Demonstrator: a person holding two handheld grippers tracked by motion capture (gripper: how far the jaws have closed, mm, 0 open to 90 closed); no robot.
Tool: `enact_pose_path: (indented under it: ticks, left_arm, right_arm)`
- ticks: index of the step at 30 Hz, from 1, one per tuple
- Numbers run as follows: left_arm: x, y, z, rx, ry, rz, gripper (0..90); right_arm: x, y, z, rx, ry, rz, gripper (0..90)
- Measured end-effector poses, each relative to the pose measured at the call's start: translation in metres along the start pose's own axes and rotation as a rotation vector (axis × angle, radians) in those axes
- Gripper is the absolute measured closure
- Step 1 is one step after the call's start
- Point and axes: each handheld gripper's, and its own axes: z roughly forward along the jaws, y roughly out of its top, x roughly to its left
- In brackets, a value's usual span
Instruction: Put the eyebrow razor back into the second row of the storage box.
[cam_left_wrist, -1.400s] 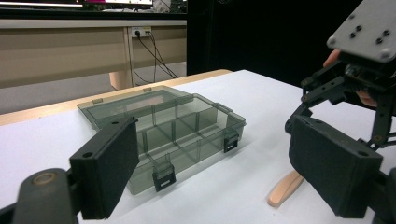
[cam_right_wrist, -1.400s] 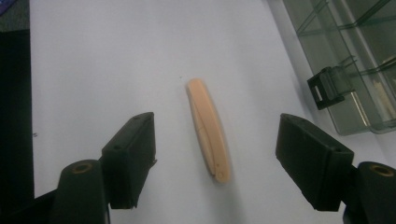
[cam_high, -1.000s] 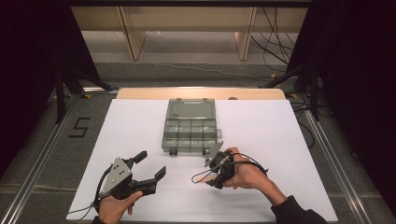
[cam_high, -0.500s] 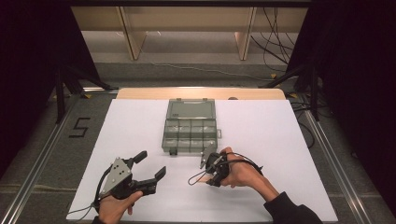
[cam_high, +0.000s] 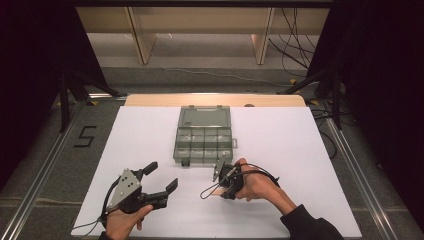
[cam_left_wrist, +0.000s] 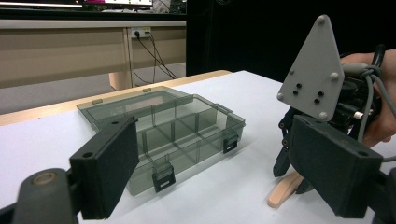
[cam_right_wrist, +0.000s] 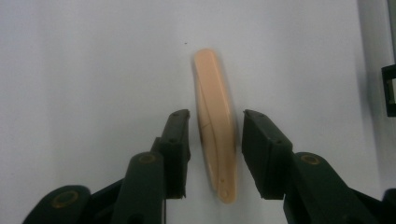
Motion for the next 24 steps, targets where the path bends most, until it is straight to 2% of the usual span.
enact_pose_path:
  ticks: [3,11,14,18,21,24]
  left_arm:
    - [0.0002,0.0,-0.0001,0.0,0.0,0.001,15.8]
    - [-0.0001,0.0,-0.0002,0.0,0.0,-0.002,15.8]
    - [-0.0001,0.0,-0.0002,-0.001,0.001,-0.002,15.8]
    - [-0.0002,0.0,-0.0004,-0.001,0.001,-0.004,15.8]
    - [-0.0002,0.0,-0.0005,0.0,0.001,-0.006,15.8]
    - [-0.0001,0.0,-0.0007,0.0,0.002,-0.005,15.8]
  right_arm:
    - [-0.0006,0.0018,0.0021,0.013,-0.008,-0.002,63.6]
    - [-0.0012,0.0036,0.0033,0.02,0.006,0.01,69.7]
    - [-0.0034,0.0031,0.0028,0.028,-0.002,-0.008,72.1]
    - [-0.0009,0.0036,0.003,0.025,0.01,0.011,74.0]
    - [0.0,0.0041,0.003,0.028,0.003,0.01,74.1]
    - [-0.0009,0.0042,0.0025,0.037,-0.013,-0.022,74.2]
